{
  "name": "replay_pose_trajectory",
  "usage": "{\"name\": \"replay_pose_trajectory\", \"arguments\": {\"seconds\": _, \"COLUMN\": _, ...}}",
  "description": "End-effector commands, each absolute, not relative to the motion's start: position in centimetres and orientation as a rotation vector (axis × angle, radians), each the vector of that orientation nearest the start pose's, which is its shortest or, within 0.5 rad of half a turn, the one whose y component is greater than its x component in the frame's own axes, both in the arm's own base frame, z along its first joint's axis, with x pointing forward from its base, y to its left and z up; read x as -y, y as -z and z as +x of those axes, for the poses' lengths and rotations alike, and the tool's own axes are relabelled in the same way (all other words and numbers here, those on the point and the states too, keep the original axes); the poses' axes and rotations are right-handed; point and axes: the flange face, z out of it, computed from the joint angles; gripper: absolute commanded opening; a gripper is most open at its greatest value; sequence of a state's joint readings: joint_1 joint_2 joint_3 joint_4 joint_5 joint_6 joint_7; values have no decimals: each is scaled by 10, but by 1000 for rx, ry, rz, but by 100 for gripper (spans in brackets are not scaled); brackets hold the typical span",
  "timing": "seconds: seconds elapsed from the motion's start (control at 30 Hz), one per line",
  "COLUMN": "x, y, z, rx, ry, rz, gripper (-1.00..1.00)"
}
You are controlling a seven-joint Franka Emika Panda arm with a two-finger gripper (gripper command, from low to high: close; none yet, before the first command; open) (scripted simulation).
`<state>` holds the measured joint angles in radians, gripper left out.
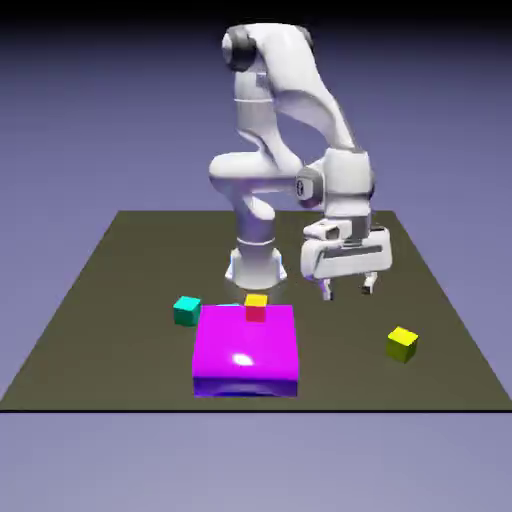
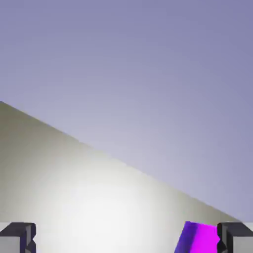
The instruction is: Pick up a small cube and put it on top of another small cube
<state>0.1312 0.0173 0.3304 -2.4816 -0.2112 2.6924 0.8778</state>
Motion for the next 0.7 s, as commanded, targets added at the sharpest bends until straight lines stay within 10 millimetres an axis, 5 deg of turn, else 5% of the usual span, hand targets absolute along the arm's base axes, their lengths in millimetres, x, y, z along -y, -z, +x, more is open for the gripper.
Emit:
{"name": "replay_pose_trajectory", "arguments": {"seconds": 0.0, "x": -238, "y": -291, "z": 434, "rx": -325, "ry": 290, "rz": -3086, "gripper": 0}}
{"name": "replay_pose_trajectory", "arguments": {"seconds": 0.3, "x": -356, "y": -201, "z": 379, "rx": 55, "ry": -105, "rz": -3216, "gripper": 0}}
{"name": "replay_pose_trajectory", "arguments": {"seconds": 0.37, "x": -362, "y": -197, "z": 375, "rx": 75, "ry": -126, "rz": -3220, "gripper": 0}}
{"name": "replay_pose_trajectory", "arguments": {"seconds": 0.53, "x": -358, "y": -127, "z": 371, "rx": 75, "ry": -126, "rz": -3220, "gripper": 0}}
{"name": "replay_pose_trajectory", "arguments": {"seconds": 0.57, "x": -358, "y": -127, "z": 371, "rx": 75, "ry": -126, "rz": -3220, "gripper": -100}}
{"name": "replay_pose_trajectory", "arguments": {"seconds": 0.6, "x": -358, "y": -127, "z": 371, "rx": 75, "ry": -126, "rz": -3220, "gripper": -100}}
{"name": "replay_pose_trajectory", "arguments": {"seconds": 0.67, "x": -361, "y": -159, "z": 375, "rx": 72, "ry": -124, "rz": -3219, "gripper": -100}}
